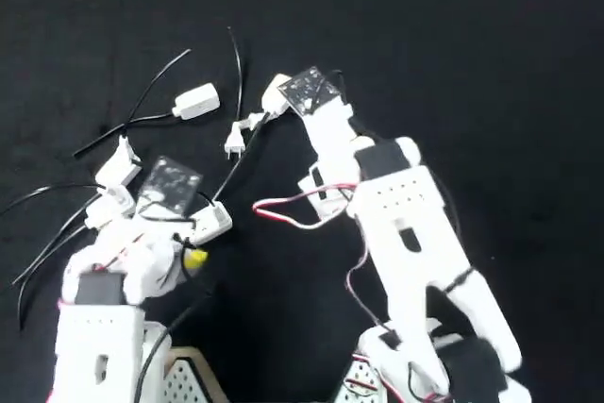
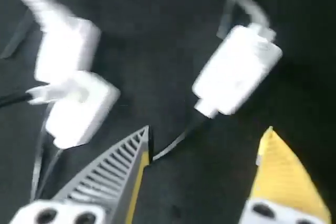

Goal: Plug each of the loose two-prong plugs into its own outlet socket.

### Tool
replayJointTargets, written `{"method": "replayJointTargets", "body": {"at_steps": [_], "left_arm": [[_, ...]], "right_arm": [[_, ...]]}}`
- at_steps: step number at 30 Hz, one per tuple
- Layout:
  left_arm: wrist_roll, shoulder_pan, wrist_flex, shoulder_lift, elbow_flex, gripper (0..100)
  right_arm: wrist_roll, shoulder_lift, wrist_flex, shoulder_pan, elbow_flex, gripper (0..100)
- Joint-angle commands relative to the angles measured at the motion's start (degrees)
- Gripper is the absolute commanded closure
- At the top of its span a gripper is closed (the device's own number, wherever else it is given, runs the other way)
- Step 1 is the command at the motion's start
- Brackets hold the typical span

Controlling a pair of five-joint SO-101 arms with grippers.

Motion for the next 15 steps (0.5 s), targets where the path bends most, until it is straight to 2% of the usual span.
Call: {"method": "replayJointTargets", "body": {"at_steps": [1, 9, 15], "left_arm": [[-2.4, 2.5, -4.8, 9.8, -5.8, 68], [-2.5, 3.6, -21.3, 22.9, -8.5, 68], [-2.7, 8.4, -25.6, 31.2, -8.8, 68]], "right_arm": [[0.4, 0.8, -1.6, 0.8, -4.4, 98.0], [-0.1, 1.1, -1.7, 0.6, -4.4, 98.0], [-0.2, 1.1, -1.7, 0.6, -4.4, 98.0]]}}
